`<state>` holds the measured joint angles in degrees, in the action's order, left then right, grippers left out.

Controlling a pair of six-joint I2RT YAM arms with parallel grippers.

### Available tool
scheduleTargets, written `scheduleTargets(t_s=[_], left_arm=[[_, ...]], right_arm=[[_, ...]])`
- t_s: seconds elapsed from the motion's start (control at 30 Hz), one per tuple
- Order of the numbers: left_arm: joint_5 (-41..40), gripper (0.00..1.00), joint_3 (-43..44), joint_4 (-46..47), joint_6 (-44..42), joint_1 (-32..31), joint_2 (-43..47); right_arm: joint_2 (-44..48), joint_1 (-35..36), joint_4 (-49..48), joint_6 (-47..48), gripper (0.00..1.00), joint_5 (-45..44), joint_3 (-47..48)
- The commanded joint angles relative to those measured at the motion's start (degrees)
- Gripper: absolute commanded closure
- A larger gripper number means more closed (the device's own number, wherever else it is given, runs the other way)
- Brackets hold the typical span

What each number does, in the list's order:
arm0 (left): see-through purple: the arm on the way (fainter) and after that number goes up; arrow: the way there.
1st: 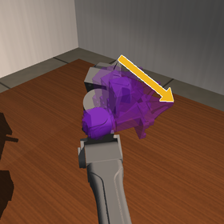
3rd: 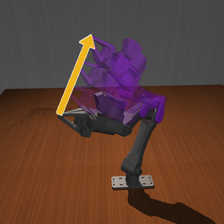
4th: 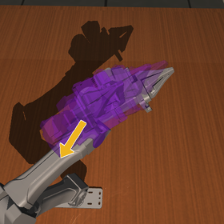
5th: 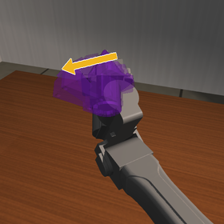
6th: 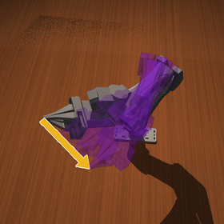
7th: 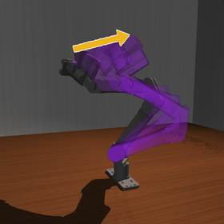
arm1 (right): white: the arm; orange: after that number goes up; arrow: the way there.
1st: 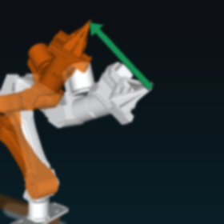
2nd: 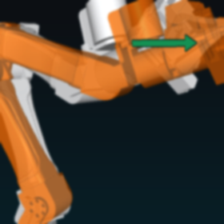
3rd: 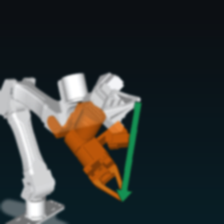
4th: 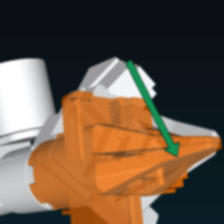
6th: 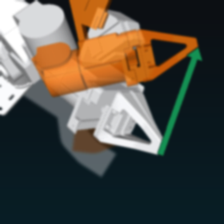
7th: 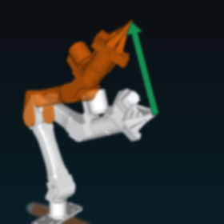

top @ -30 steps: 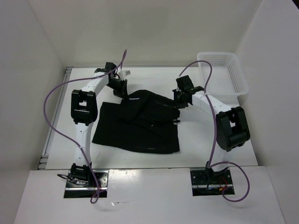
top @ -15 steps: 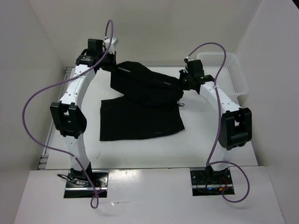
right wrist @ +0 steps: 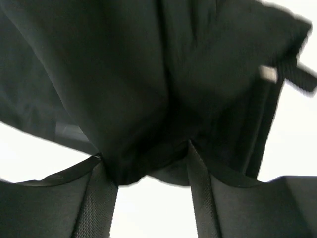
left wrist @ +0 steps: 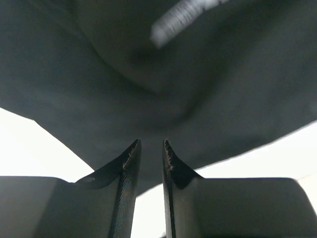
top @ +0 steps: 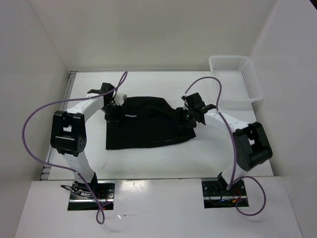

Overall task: Fold and stack the shorts
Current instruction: Fold the shorts

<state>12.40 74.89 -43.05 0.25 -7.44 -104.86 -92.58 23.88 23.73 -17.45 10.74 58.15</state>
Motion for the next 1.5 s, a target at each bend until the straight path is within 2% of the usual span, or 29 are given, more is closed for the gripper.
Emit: scheduleTargets(t_s=[0.0,0.03,0.13,0.3,0.4,0.5,0.57,0.8,0.93,1.0,1.17,1.23,1.33,1.43,1.47], left_arm=[[6.7,0.69,0.8,-7.9,-0.3,-0.3,6.6],[7.4,0.67,1.5,-9.1,-0.3,-0.3,7.3],[10.7,0.67,4.0,-9.9,-0.3,2.3,7.8],[14.3,0.66,11.4,-1.3,-0.3,8.0,4.9],[14.3,0.6,15.4,0.9,-0.3,8.0,-3.6],[17.2,0.59,21.6,1.5,-0.3,8.0,-11.4],[16.7,0.58,25.1,3.1,-0.3,8.0,-14.0],[10.9,0.53,29.3,6.0,-0.3,5.5,-20.5],[10.9,0.51,30.4,6.0,-0.3,4.4,-22.3],[12.0,0.5,30.4,5.4,-0.3,4.4,-23.7],[11.9,0.5,28.0,4.0,-0.3,2.6,-24.3],[11.2,0.51,26.8,4.6,-0.3,2.6,-24.3],[11.2,0.58,25.7,5.1,-0.3,2.6,-23.7],[12.6,0.73,25.1,5.1,-0.3,2.6,-23.2],[12.6,0.81,25.1,5.1,-0.3,2.6,-23.2]], right_arm=[[9.6,-0.3,0.2,-1.7,0.4,2.1,-2.2],[12.6,-0.3,0.7,-2.5,0.37,2.1,-2.9],[17.0,-2.9,-0.3,-5.1,0.37,3.9,-4.2],[19.1,-6.5,-6.1,-11.7,0.37,8.1,-8.3],[17.7,-6.5,-6.8,-13.1,0.42,8.1,-8.8],[16.2,-7.0,-6.8,-14.2,0.56,6.7,-8.8],[15.7,-7.5,-7.3,-14.2,0.61,6.1,-8.8],[14.4,-7.5,-8.3,-15.9,0.61,7.4,-10.1],[13.3,-7.5,-8.3,-15.9,0.61,8.0,-10.1],[11.9,-7.5,-8.3,-15.9,0.56,8.5,-10.1],[10.6,-7.5,-8.3,-15.4,0.53,9.6,-9.5],[10.6,-7.5,-8.3,-15.4,0.52,9.6,-9.5],[10.0,-7.5,-8.3,-15.4,0.47,9.6,-10.0],[9.3,-7.5,-8.3,-15.4,0.42,8.5,-10.0],[9.3,-7.5,-7.7,-15.4,0.4,7.9,-10.0]])
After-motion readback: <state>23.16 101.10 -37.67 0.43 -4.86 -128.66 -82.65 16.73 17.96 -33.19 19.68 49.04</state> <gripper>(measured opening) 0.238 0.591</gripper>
